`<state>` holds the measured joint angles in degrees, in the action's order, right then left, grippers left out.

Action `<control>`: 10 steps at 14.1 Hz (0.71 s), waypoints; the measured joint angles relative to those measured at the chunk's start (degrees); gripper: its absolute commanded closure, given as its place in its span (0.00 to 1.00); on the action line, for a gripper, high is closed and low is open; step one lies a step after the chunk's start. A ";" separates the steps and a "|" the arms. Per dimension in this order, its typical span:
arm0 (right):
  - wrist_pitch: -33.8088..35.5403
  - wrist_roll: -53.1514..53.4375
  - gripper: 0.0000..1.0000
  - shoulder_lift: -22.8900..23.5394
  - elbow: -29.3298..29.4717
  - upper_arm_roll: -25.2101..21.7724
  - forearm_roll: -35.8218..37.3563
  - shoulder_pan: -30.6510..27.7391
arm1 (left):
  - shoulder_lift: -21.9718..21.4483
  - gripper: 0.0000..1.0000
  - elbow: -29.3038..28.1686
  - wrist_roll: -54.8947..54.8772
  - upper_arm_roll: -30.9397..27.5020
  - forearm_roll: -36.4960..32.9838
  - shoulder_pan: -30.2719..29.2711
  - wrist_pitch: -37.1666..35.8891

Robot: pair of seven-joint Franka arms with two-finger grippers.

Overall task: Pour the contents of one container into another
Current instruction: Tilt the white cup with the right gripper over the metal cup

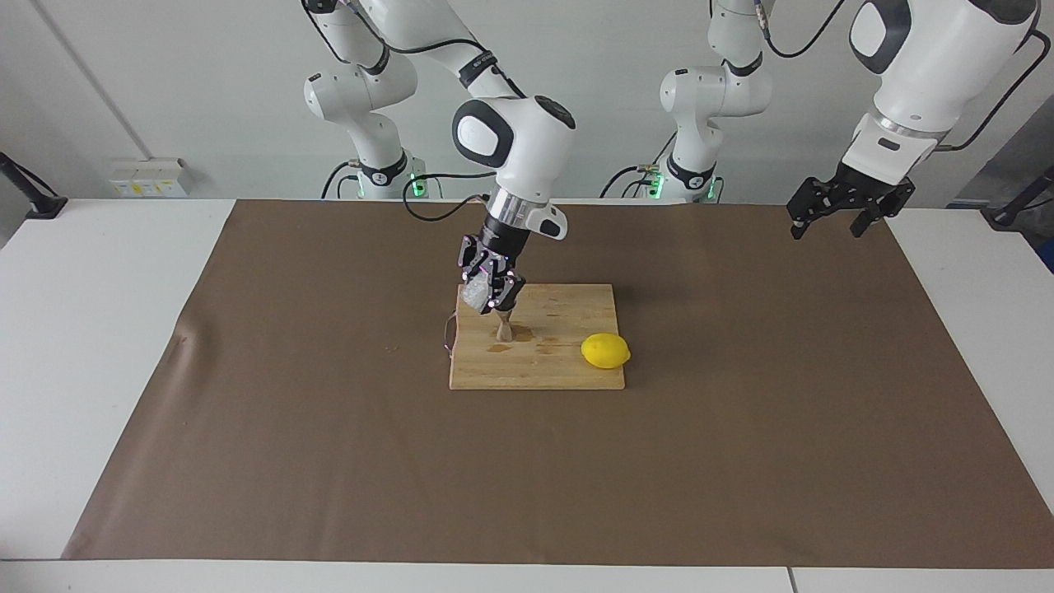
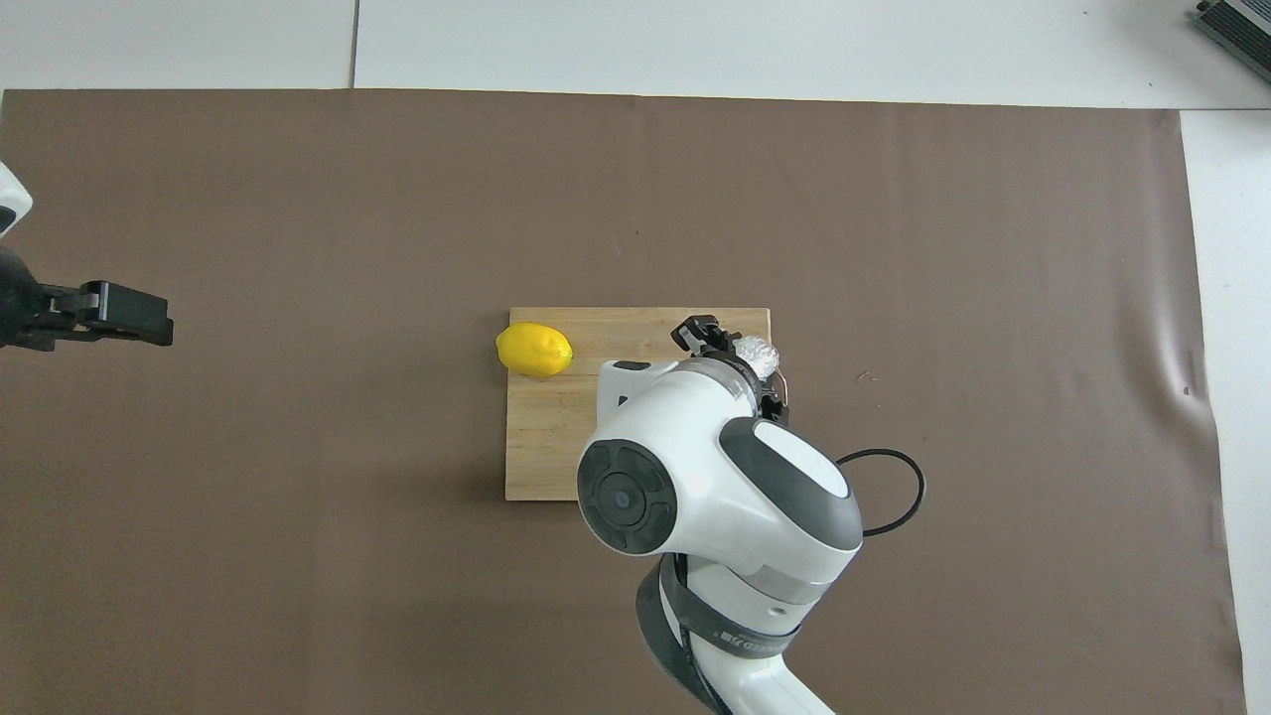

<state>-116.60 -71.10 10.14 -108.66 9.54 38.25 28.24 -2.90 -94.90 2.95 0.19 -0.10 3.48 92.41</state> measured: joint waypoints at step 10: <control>0.28 1.51 1.00 1.87 0.12 -0.06 3.05 0.63 | 0.02 0.00 -0.03 1.82 1.77 0.00 -2.64 0.39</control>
<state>-116.32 -69.59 12.01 -108.54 9.48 41.31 28.87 -2.87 -94.92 4.77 1.97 -0.10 0.84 92.80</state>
